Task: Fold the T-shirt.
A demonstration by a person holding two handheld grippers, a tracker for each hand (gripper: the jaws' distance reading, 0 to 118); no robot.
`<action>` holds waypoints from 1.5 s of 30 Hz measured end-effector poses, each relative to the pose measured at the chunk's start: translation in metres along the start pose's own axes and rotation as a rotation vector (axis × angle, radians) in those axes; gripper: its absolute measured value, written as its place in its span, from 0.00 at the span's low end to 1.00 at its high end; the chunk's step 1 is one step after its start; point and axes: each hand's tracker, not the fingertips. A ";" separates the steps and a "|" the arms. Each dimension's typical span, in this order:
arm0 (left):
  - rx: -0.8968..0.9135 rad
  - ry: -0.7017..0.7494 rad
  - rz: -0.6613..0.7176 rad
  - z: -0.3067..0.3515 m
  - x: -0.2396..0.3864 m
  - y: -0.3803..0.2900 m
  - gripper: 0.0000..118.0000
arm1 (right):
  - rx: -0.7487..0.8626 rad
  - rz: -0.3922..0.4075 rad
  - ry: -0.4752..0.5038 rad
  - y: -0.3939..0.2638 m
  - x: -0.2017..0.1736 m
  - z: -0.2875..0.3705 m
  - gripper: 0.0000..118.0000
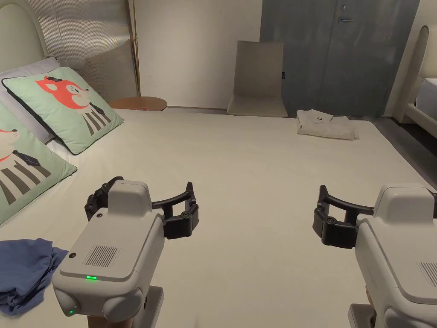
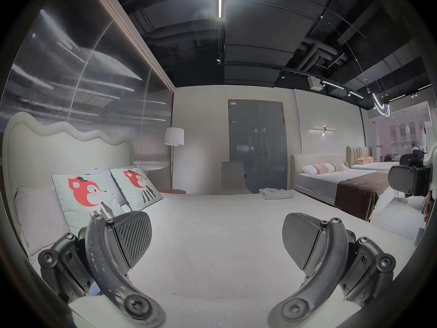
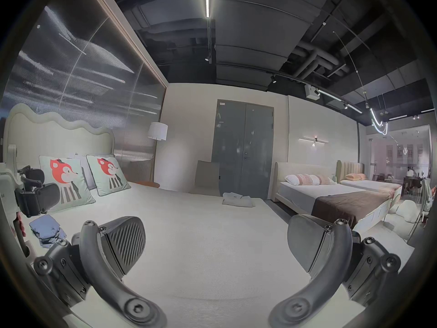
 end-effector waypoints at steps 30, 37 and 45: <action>-0.003 0.000 0.004 0.003 -0.001 0.003 0.93 | -0.012 -0.009 0.000 -0.004 0.001 -0.004 1.00; -0.004 -0.003 0.015 0.002 -0.003 0.004 0.94 | -0.137 -0.098 -0.086 0.003 -0.003 -0.007 1.00; 0.004 -0.014 0.017 0.003 -0.003 0.007 0.94 | -0.466 -0.169 -0.205 0.028 -0.001 -0.019 1.00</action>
